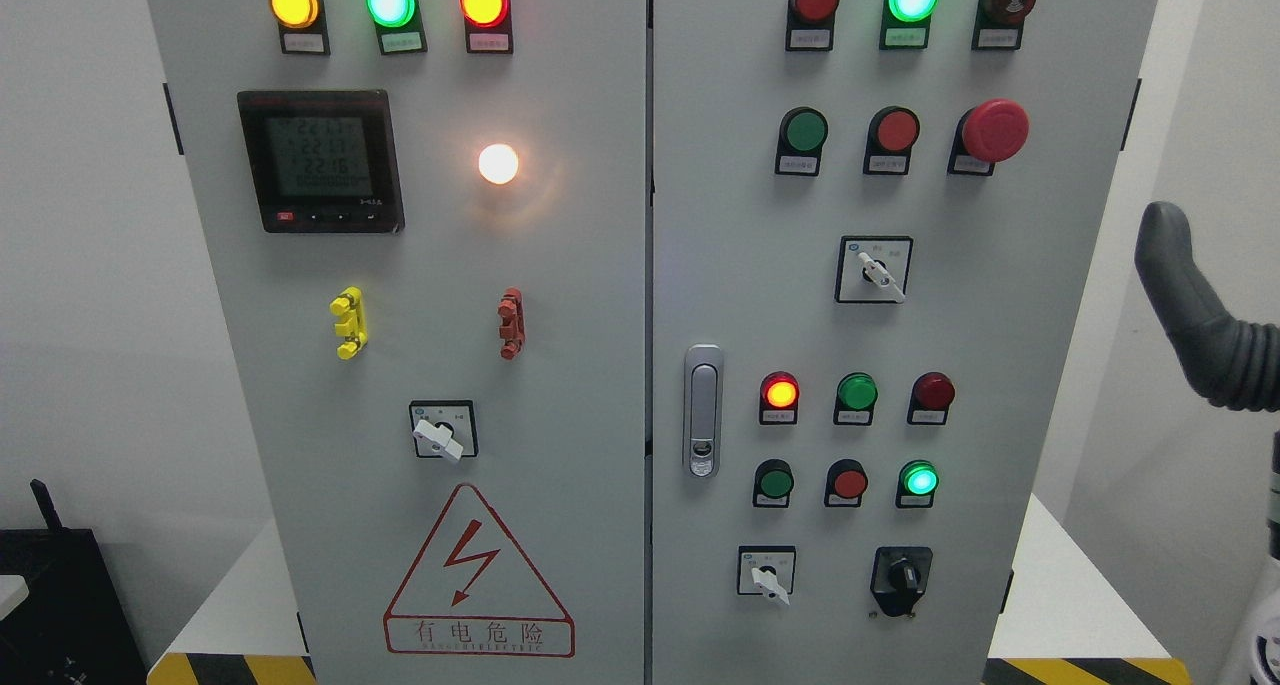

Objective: Rotate and turn off gray switch
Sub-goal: 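Raise the right hand up toward the cabinet's upper panel, then move the right hand to the white rotary switch below the red mushroom button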

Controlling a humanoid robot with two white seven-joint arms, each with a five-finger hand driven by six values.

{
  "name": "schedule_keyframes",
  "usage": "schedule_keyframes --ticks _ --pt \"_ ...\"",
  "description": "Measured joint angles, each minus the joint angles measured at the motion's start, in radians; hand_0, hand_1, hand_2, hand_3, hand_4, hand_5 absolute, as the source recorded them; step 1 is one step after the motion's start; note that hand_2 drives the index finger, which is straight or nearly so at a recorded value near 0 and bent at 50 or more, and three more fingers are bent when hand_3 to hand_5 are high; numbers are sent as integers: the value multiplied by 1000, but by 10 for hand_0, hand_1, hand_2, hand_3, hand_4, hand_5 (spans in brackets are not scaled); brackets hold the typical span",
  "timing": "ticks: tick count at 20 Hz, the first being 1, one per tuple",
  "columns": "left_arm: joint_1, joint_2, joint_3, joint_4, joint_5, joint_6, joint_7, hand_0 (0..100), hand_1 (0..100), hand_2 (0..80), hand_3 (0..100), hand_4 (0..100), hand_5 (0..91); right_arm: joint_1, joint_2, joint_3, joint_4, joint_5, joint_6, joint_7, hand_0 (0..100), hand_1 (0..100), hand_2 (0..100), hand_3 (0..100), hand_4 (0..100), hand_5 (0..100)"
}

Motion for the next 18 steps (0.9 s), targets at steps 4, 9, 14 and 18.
schedule_keyframes --ticks 4,9,14,18 --pt "0 0 0 0 0 0 -3 120 389 0 0 0 0 9 13 8 0 7 8 1 237 474 217 511 410 454" --pt "0 0 0 0 0 0 -3 120 389 0 0 0 0 21 42 31 7 28 37 1 223 411 393 729 654 795" --pt "0 0 0 0 0 0 2 120 389 0 0 0 0 26 80 59 14 46 90 2 210 336 479 789 742 906" --pt "0 0 0 0 0 0 2 120 389 0 0 0 0 25 100 79 23 58 135 3 154 291 537 798 765 937"
